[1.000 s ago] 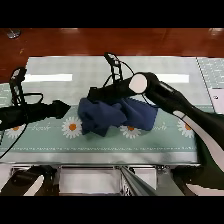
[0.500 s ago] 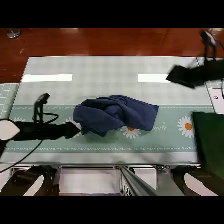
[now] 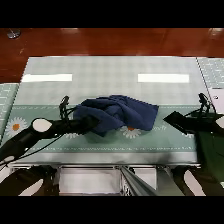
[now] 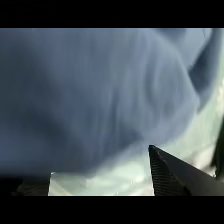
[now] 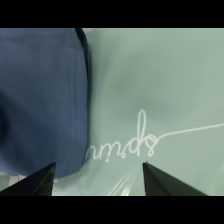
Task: Fold the shirts.
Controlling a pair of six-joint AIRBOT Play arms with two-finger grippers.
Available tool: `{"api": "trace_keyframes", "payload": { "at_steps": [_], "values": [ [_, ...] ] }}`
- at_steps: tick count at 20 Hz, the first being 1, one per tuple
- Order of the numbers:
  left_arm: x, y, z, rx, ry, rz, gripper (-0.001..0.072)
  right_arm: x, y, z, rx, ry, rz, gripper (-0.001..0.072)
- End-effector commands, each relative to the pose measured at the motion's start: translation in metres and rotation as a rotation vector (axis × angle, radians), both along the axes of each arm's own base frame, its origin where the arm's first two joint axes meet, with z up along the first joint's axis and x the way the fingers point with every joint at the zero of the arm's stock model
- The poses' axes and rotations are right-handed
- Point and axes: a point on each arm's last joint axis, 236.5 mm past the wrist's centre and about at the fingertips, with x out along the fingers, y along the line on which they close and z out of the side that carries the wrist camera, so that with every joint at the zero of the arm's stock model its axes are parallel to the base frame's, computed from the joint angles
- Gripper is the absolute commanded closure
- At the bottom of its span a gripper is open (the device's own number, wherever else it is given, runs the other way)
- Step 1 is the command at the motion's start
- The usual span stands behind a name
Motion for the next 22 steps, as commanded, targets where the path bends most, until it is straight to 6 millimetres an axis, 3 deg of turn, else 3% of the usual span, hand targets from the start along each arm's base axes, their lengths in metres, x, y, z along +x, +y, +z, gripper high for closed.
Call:
{"api": "trace_keyframes", "payload": {
  "at_steps": [1,2,5,8,11,14,15,16,17,18,20,22],
  "values": [
    [0.033,-0.018,-0.002,0.009,-0.012,0.007,0.0271,-0.019,0.008,-0.018,0.016,0.052,0.033,0.0096],
    [0.038,-0.024,0.005,0.006,-0.044,-0.042,0.0688,-0.023,0.015,-0.022,0.023,0.073,0.057,0.0095],
    [0.050,-0.037,0.045,-0.033,-0.160,-0.170,0.0686,-0.030,0.046,-0.037,0.044,0.128,0.161,0.0095],
    [0.058,-0.039,0.075,-0.080,-0.193,-0.216,0.0686,-0.012,0.069,-0.047,0.096,0.118,0.133,0.0095],
    [0.058,-0.039,0.089,-0.101,-0.207,-0.253,0.0686,0.020,0.091,-0.045,0.155,0.095,0.121,0.0095],
    [0.061,-0.033,0.089,-0.103,-0.205,-0.240,0.0685,0.034,0.121,-0.052,0.199,0.141,0.168,0.0098],
    [0.064,-0.028,0.092,-0.107,-0.204,-0.231,0.0685,0.037,0.132,-0.052,0.209,0.152,0.203,0.0164],
    [0.066,-0.021,0.097,-0.117,-0.203,-0.226,0.0685,0.042,0.141,-0.048,0.214,0.147,0.248,0.0340],
    [0.069,-0.012,0.108,-0.132,-0.210,-0.223,0.0685,0.050,0.147,-0.036,0.218,0.112,0.302,0.0689],
    [0.074,-0.001,0.123,-0.147,-0.229,-0.218,0.0685,0.064,0.151,-0.017,0.220,0.057,0.345,0.0684],
    [0.094,0.025,0.172,-0.159,-0.331,-0.186,0.0685,0.106,0.150,0.046,0.194,-0.103,0.402,0.0684],
    [0.123,0.053,0.235,-0.145,-0.479,-0.111,0.0686,0.160,0.134,0.142,0.119,-0.326,0.380,0.0685]
  ]
}}
